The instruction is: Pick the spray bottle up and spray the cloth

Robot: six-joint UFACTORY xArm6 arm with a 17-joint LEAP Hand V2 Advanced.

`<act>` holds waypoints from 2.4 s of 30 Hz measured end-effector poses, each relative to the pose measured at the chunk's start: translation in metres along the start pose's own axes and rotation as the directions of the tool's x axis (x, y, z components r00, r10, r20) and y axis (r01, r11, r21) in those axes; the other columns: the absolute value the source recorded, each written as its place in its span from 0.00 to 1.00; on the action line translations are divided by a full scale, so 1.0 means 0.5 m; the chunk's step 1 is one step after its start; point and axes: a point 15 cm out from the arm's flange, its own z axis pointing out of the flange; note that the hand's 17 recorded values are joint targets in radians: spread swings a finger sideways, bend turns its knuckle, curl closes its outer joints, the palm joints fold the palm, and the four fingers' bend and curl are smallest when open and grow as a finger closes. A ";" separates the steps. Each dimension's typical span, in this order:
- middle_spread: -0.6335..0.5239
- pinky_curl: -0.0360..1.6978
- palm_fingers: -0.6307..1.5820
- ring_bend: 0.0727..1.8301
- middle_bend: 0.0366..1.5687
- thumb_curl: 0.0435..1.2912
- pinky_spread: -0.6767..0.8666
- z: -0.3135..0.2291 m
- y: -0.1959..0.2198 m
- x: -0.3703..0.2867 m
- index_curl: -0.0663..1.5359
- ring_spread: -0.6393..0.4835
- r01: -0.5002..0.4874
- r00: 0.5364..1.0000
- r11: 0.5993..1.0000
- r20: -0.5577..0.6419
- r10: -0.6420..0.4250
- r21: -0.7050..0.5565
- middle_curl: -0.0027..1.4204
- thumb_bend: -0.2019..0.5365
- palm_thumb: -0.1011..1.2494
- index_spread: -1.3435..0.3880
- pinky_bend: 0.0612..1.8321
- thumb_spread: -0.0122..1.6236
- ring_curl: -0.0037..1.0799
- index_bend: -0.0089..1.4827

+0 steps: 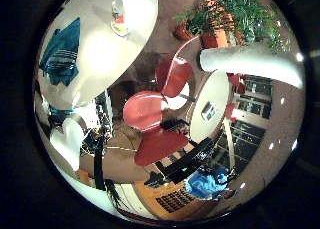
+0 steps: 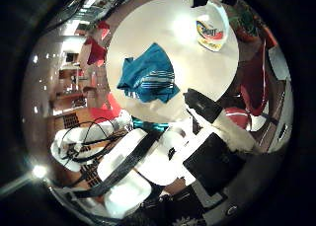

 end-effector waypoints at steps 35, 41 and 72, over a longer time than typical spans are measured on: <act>0.60 0.20 0.40 0.07 0.15 0.18 0.75 0.038 0.034 0.259 0.22 0.79 -0.491 0.800 0.845 0.493 0.343 0.210 0.26 0.23 0.47 0.62 0.15 0.66 0.21 0.11; 0.61 0.20 0.39 0.08 0.15 0.19 0.75 0.059 0.022 0.309 0.22 0.80 -0.584 0.715 0.764 0.618 0.326 0.273 0.26 0.24 0.46 0.63 0.15 0.65 0.22 0.11; 0.65 0.20 0.37 0.10 0.15 0.21 0.74 0.350 -0.190 0.321 0.22 0.80 -0.700 0.569 0.662 0.769 0.289 0.269 0.26 0.24 0.51 0.67 0.15 0.66 0.25 0.11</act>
